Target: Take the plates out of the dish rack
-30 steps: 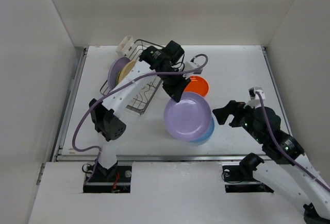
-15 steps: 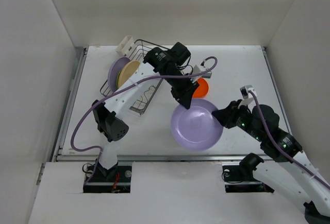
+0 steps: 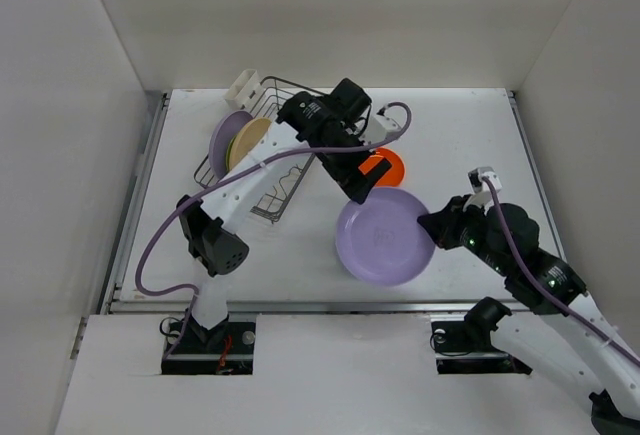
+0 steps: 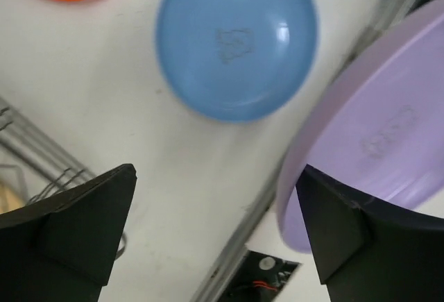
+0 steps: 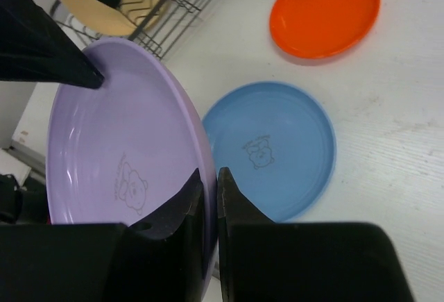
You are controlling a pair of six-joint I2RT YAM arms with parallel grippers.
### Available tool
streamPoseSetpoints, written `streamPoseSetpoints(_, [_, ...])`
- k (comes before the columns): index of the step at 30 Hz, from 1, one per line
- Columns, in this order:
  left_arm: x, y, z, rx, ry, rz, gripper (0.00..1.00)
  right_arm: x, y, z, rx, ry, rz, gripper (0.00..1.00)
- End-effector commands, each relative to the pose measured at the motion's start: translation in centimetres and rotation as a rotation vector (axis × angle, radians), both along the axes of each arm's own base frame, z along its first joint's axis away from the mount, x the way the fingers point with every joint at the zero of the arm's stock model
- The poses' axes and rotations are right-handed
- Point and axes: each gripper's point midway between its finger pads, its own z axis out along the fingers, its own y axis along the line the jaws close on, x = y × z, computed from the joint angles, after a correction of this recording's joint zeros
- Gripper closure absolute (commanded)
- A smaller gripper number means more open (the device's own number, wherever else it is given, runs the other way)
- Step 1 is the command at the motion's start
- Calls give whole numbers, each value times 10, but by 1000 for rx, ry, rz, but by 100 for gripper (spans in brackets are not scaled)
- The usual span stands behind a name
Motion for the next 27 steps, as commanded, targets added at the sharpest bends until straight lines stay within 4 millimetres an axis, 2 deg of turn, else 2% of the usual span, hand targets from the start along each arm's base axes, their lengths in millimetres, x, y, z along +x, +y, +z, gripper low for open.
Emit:
streamPoseSetpoints(1, [38,26,34,35,-231,196,0,14,-11,2,5,18,-118,100])
streamPoseSetpoints(2, [44,31,34,59,-256,228,0,19,-9,-6,-20,41,-127,100])
streamPoseSetpoints(4, [69,54,42,102,-340,345,0,23,-8,-14,-44,76,-141,100])
streamPoseSetpoints(5, [74,69,49,112,-371,398,0,28,-4,-25,-67,118,-145,100])
streamPoseSetpoints(6, [80,75,45,120,-368,418,0,31,-4,-31,-87,135,-154,100])
streamPoseSetpoints(7, [91,96,53,130,-400,482,0,33,-3,-36,-92,157,-169,100])
streamPoseSetpoints(8, [97,107,48,141,-406,513,0,37,-5,-41,-103,169,-198,100])
streamPoseSetpoints(10, [104,130,54,138,-424,575,0,43,-5,-54,-114,208,-239,100])
streamPoseSetpoints(11, [114,149,54,141,-429,629,0,46,-8,-62,-123,214,-265,100])
streamPoseSetpoints(13, [116,170,43,169,-399,672,0,48,-10,-67,-105,225,-301,100])
streamPoseSetpoints(14, [118,187,46,152,-395,712,0,51,-12,-67,-96,217,-325,100])
streamPoseSetpoints(15, [118,194,36,159,-373,724,0,51,-14,-74,-97,226,-342,100])
streamPoseSetpoints(19, [117,217,24,179,-355,756,0,60,-11,-82,-48,202,-375,100])
streamPoseSetpoints(21, [116,222,23,200,-366,756,0,64,-10,-85,-45,204,-387,100])
streamPoseSetpoints(22, [118,225,19,209,-365,756,0,65,-11,-92,-50,212,-399,100])
streamPoseSetpoints(23, [116,226,22,202,-373,758,0,67,-12,-102,-70,223,-410,100])
streamPoseSetpoints(27, [115,226,19,209,-365,756,0,72,-12,-126,-126,271,-434,87])
